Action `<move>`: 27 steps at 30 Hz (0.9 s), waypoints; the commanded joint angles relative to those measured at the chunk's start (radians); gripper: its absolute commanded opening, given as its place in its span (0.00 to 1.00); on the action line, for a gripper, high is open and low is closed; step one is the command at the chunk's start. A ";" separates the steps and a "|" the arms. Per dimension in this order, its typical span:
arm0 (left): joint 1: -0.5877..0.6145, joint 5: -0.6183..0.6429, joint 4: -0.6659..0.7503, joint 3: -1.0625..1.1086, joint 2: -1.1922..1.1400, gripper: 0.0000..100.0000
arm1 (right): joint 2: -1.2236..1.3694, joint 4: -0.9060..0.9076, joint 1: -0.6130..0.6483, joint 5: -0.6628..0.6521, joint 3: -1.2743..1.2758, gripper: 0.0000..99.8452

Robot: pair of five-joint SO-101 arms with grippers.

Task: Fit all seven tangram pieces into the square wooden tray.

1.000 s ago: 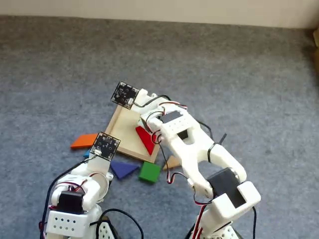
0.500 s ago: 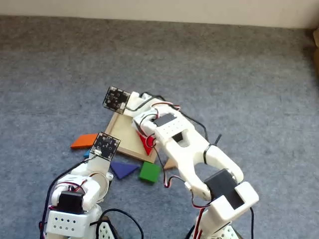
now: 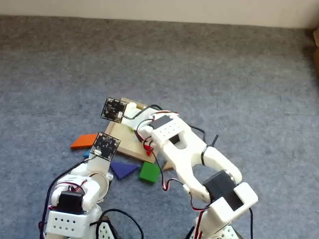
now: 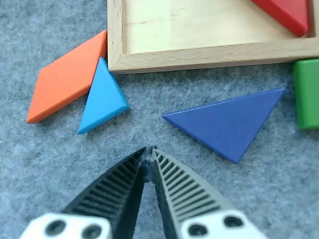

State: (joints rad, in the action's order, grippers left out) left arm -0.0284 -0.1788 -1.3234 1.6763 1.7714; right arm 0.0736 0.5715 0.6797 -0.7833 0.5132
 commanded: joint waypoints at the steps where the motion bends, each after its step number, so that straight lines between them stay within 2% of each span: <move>1: 0.005 0.005 -0.002 0.019 0.050 0.01 | -0.133 0.008 0.010 -0.006 -0.012 0.22; 3: 0.005 0.005 -0.002 0.019 0.050 0.01 | -0.170 0.008 0.008 0.020 -0.008 0.22; 5: 0.005 0.005 -0.002 0.019 0.050 0.01 | -0.176 0.007 0.005 0.118 -0.010 0.20; 10: 0.005 0.005 -0.002 0.019 0.050 0.01 | -0.174 -0.074 0.004 0.288 -0.012 0.02; 13: 0.005 0.005 -0.002 0.019 0.050 0.01 | -0.142 -0.163 0.004 0.354 0.008 0.01; 20: 0.005 0.005 -0.002 0.019 0.050 0.01 | 0.079 -0.349 0.002 0.377 0.019 0.01; 27: 0.005 0.005 -0.002 0.019 0.050 0.01 | 0.120 -0.285 -0.065 0.373 0.019 0.01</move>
State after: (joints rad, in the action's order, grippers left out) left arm -0.0284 -0.1788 -1.3234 1.6763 1.7714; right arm 0.1964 0.2478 0.6628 -0.4135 0.5363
